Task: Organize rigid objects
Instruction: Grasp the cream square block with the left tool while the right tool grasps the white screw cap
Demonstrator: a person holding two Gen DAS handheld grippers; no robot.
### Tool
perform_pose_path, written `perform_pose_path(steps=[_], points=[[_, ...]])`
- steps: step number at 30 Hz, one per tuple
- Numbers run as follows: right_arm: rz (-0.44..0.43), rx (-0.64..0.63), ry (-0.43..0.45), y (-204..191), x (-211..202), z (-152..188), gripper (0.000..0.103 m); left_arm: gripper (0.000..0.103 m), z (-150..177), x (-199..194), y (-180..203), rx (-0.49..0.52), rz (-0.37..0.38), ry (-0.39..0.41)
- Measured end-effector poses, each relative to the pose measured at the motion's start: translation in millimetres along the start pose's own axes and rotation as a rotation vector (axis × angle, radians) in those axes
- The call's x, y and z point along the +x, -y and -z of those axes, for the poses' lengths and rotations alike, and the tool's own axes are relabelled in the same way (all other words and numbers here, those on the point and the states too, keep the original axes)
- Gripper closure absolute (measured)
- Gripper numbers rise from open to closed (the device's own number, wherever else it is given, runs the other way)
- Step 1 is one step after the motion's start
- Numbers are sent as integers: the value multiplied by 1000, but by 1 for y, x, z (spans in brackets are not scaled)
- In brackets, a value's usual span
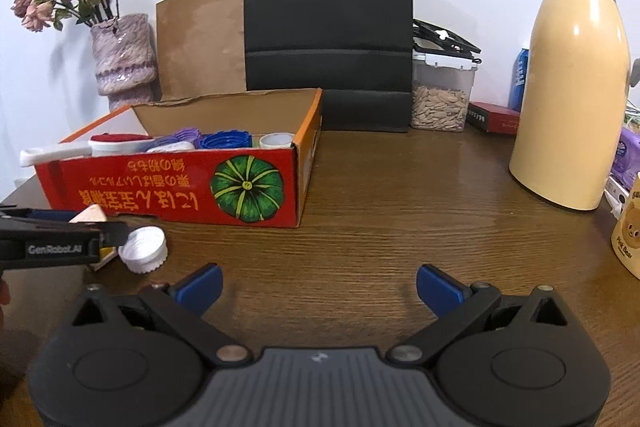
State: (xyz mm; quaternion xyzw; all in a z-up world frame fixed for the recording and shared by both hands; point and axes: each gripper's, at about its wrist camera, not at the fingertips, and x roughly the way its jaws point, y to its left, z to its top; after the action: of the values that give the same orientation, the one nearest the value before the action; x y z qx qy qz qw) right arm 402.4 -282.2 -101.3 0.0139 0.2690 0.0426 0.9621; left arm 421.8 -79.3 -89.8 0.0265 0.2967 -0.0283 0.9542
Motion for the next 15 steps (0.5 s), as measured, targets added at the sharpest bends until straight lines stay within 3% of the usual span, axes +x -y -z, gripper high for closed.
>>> perform_pose_path(steps=[1, 3, 9, 13, 15], points=[[2, 4, 3, 0, 0, 0, 0, 44, 0, -2, -1, -3, 4, 6], [6, 10, 6, -3, 0, 0, 0, 49, 0, -7, -3, -3, -9, 16], [-16, 2, 7, -21, -1, 1, 0, 49, 2, -15, -6, 9, -7, 22], [-34, -12, 8, -36, -3, 3, 0, 47, 4, -17, -15, 0, 17, 14], [-40, -18, 7, -41, -4, 3, 0, 32, 6, -20, -18, 1, 27, 21]])
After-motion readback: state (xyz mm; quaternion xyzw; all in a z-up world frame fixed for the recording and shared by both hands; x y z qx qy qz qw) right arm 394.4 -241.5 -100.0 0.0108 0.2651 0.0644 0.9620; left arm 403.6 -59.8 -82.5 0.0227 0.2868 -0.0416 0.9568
